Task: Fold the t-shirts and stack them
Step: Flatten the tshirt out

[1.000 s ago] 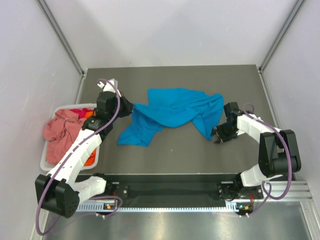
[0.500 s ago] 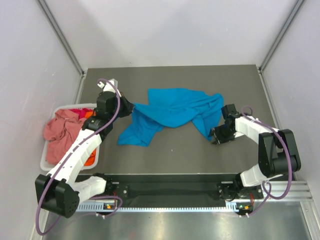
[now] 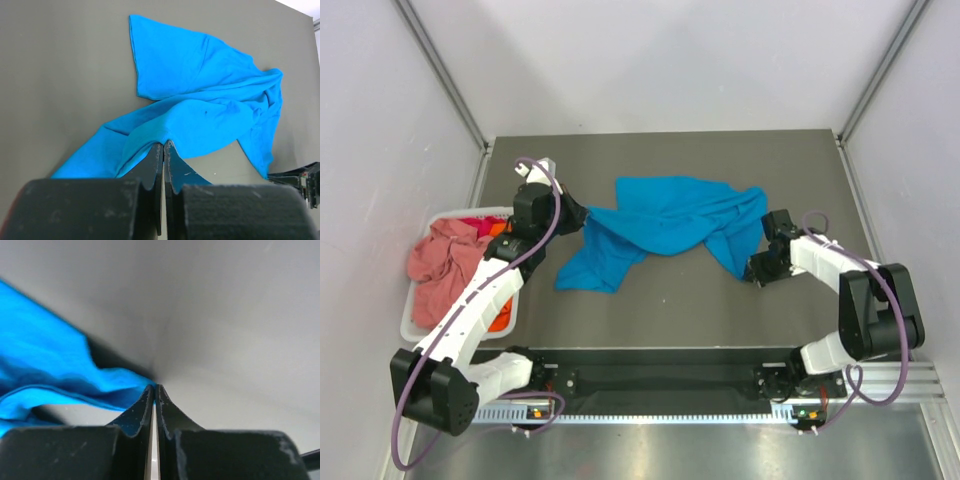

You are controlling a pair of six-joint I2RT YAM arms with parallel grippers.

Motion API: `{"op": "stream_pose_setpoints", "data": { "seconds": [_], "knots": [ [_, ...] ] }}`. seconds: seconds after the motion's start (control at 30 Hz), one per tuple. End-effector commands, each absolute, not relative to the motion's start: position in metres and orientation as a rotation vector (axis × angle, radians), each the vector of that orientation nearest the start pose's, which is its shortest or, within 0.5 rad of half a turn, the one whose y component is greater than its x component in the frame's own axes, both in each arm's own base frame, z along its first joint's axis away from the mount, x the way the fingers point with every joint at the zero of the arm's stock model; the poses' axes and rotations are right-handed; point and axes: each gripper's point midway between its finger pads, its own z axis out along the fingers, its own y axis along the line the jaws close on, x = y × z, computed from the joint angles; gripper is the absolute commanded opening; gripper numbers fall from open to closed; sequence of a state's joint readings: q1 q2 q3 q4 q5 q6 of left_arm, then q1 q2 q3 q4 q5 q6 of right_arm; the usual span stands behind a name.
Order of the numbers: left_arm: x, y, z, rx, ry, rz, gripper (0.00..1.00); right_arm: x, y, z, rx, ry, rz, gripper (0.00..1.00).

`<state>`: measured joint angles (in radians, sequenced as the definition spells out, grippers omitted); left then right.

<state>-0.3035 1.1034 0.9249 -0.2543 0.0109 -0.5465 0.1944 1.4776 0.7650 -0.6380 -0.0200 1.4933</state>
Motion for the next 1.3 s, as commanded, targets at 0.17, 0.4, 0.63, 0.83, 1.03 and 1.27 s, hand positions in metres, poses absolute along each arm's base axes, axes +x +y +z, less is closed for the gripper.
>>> {"op": "stream_pose_setpoints", "data": {
  "seconds": [0.17, 0.4, 0.63, 0.83, 1.03, 1.27],
  "knots": [
    [0.363, -0.131, 0.34, -0.236, 1.795, -0.589, 0.0, 0.335, 0.025, 0.197, 1.205, 2.015, 0.148, 0.0],
    [0.354, -0.122, 0.442, -0.243, 1.611, -0.607, 0.0, 0.321, -0.043, 0.4, 0.88, 1.637, 0.013, 0.0],
    [0.305, -0.111, 0.521, -0.233, 1.451, -0.692, 0.0, 0.237, -0.081, 0.543, 0.791, 1.328, -0.104, 0.0],
    [0.23, -0.115, 0.585, -0.144, 1.265, -0.888, 0.0, 0.134, -0.09, 0.613, 0.77, 1.054, -0.038, 0.0],
    [0.177, -0.111, 0.614, -0.104, 1.163, -0.99, 0.0, 0.069, -0.086, 0.641, 0.714, 0.895, 0.051, 0.0],
    [0.215, -0.105, 0.585, -0.141, 1.211, -0.861, 0.0, 0.111, -0.09, 0.638, 0.657, 0.948, -0.074, 0.0]
  ]
}}
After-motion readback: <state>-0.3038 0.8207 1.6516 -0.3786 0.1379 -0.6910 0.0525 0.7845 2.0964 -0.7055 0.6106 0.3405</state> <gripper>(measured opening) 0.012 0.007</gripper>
